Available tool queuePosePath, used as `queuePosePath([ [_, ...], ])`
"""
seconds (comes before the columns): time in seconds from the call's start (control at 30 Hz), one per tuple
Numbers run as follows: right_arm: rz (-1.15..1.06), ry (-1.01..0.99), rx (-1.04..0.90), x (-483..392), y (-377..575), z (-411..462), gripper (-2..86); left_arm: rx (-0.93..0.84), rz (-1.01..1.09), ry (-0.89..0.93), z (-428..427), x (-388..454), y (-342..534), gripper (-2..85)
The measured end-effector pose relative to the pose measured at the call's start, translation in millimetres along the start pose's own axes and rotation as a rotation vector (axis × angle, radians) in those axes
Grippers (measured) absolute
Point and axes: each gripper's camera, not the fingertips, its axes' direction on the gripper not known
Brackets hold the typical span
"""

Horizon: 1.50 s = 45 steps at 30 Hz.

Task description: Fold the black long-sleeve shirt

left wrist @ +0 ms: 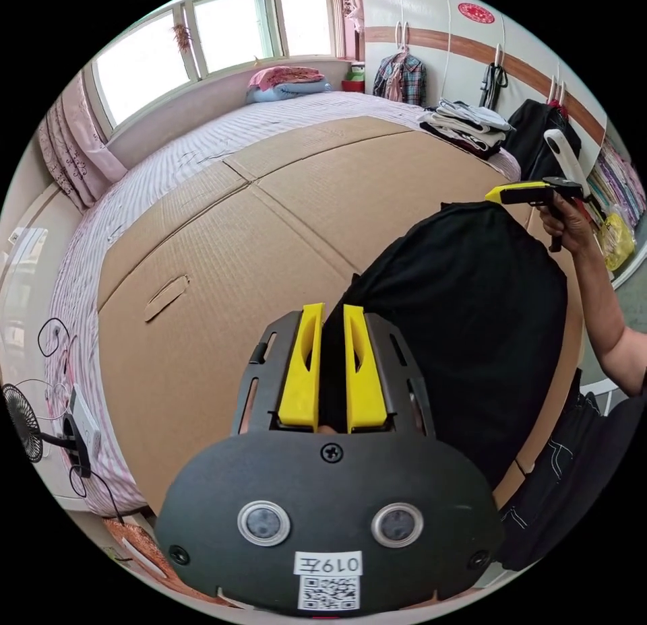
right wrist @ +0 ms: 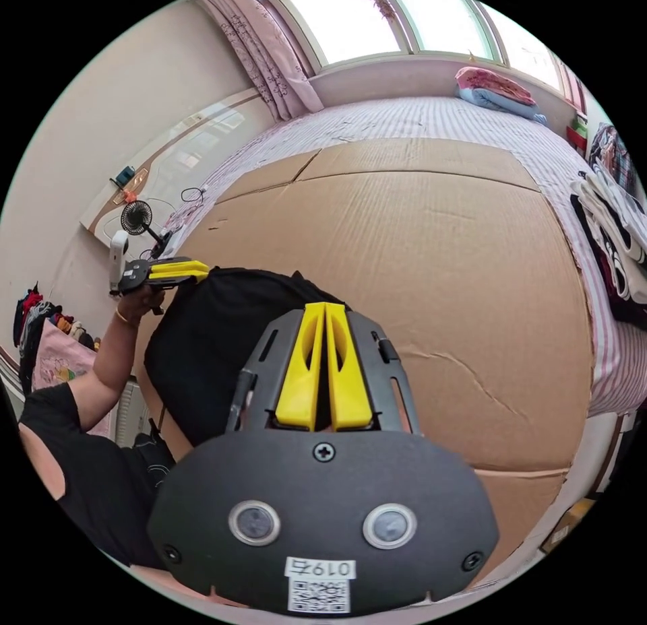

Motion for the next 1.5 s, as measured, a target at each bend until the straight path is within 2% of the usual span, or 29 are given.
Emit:
queuePosePath([
  [0.13,-0.049,0.018,0.015,-11.6,-21.3,-28.4,6.1,0.026,-0.043,0.045,-7.6,-16.2,8.2,2.6],
  [0.27,-0.117,0.079,-0.053,-27.7,-41.0,-42.2,7.5,0.084,-0.110,0.043,-23.9,-36.0,25.5,2.3],
  [0.43,-0.160,0.144,-0.165,-37.5,-58.2,-45.6,7.1,0.118,-0.159,0.029,-43.9,-53.2,52.8,1.8],
  [0.57,-0.153,0.211,-0.161,-42.5,-69.7,-71.7,0.5,0.104,-0.181,-0.001,-52.8,-59.5,80.3,1.5],
  [0.63,-0.148,0.197,-0.160,-44.4,-74.5,-84.5,-0.1,0.101,-0.194,-0.018,-55.9,-61.1,91.3,1.3],
  [0.8,-0.085,0.260,-0.098,-57.9,-71.1,-136.7,1.4,0.122,-0.233,-0.046,-68.2,-62.5,116.9,1.1],
  [0.93,0.013,0.397,0.058,-87.8,-42.6,-212.5,-0.7,0.137,-0.255,-0.065,-79.5,-59.9,132.6,1.4],
  [1.1,-0.061,0.438,0.158,-155.4,17.8,-281.2,-0.9,0.116,-0.286,-0.041,-78.1,-59.0,140.9,3.0],
  [1.2,-0.083,0.354,0.192,-185.2,58.8,-313.9,-0.9,0.108,-0.367,0.037,-74.1,-67.5,149.9,5.9],
  [1.27,-0.077,0.217,0.211,-194.2,86.5,-335.2,-0.9,0.136,-0.436,0.151,-73.6,-75.7,161.9,8.2],
  [1.33,-0.094,0.076,0.206,-195.7,101.8,-349.0,-0.9,0.155,-0.472,0.189,-74.1,-79.1,170.1,8.7],
  [1.43,-0.072,-0.155,0.234,-191.8,121.2,-375.3,-0.8,0.121,-0.471,0.164,-71.1,-75.0,173.2,8.4],
  [1.5,-0.078,-0.190,0.281,-196.4,133.1,-393.5,-0.8,0.088,-0.455,0.159,-67.6,-69.2,171.3,7.6],
])
